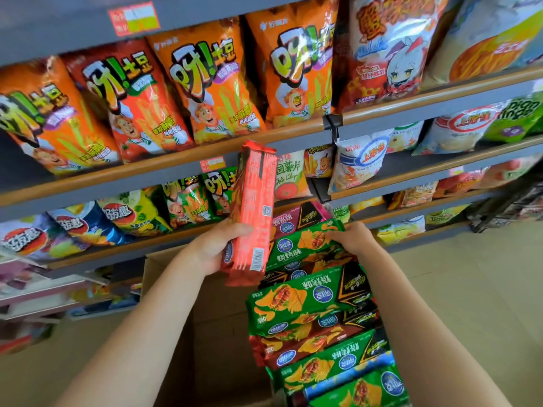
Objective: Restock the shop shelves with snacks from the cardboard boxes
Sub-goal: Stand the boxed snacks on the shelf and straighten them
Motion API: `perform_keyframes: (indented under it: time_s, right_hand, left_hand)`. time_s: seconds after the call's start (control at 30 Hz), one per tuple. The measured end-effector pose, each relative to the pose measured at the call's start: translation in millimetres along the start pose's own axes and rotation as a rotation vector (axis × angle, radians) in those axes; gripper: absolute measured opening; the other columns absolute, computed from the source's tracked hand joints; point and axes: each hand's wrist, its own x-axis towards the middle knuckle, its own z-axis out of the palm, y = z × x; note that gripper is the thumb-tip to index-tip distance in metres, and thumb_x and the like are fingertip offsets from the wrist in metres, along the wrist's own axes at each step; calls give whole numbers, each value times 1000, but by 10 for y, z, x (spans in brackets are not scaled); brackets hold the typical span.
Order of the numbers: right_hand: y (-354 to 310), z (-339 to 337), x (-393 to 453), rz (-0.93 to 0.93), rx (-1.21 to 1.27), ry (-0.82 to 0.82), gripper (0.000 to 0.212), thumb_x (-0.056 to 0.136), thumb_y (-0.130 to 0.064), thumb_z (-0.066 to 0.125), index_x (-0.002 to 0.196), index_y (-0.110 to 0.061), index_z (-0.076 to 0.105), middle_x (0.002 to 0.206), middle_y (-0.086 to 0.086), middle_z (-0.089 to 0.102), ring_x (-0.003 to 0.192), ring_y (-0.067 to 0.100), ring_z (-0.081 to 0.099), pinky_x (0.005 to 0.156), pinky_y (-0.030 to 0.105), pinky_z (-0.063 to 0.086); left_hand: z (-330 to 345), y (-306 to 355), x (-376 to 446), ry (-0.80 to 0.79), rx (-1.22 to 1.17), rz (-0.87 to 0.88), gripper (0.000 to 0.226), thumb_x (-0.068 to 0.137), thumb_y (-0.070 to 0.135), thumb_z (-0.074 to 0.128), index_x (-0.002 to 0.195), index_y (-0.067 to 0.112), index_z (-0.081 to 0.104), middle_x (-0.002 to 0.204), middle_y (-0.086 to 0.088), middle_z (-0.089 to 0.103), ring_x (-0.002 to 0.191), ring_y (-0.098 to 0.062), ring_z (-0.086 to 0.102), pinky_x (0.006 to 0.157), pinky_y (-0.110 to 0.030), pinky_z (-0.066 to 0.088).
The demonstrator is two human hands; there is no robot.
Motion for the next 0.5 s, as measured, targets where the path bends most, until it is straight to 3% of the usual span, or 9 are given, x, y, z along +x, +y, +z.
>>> perform_keyframes:
  time_s: [0.07, 0.2, 0.33, 0.43, 0.5]
  right_hand:
    - [-16, -5, -37, 6, -9, -7, 75, 89, -45, 71, 139, 5, 45, 136, 21, 56, 121, 36, 56, 97, 43, 48]
    - [-14, -36, -111, -2, 9, -34, 70, 90, -46, 68, 137, 3, 50, 138, 20, 54, 124, 37, 53, 98, 43, 45]
    - [-18, -18, -180, 3, 52, -13, 62, 90, -45, 69, 131, 0, 56, 125, 16, 60, 116, 36, 57, 96, 44, 47]
    - [-55, 14, -232, -44, 135, 41, 60, 90, -44, 69, 132, -5, 53, 125, 12, 60, 114, 32, 57, 94, 43, 48]
    - [-118, 22, -264, -87, 213, 87, 69, 88, -44, 71, 141, -9, 44, 131, 7, 56, 120, 29, 54, 94, 39, 46]
  left_hand:
    - [-10, -38, 14, 138, 109, -37, 106, 32, 40, 98, 126, 15, 59, 102, -11, 76, 93, -28, 74, 75, -38, 59]
    - [-83, -235, 75, 336, 339, -106, 53, 76, 22, 85, 124, 13, 62, 101, -8, 75, 92, -27, 73, 85, -41, 58]
    - [-50, -423, 60, 323, 262, -176, 57, 69, 28, 88, 120, 16, 63, 104, -12, 75, 96, -32, 73, 93, -51, 56]
    - [17, -451, 72, 339, 256, -148, 43, 77, 23, 84, 115, 18, 64, 104, -11, 75, 95, -31, 72, 89, -47, 58]
    - [61, -438, 80, 339, 256, -135, 38, 80, 20, 81, 114, 18, 64, 103, -10, 75, 93, -30, 73, 85, -44, 59]
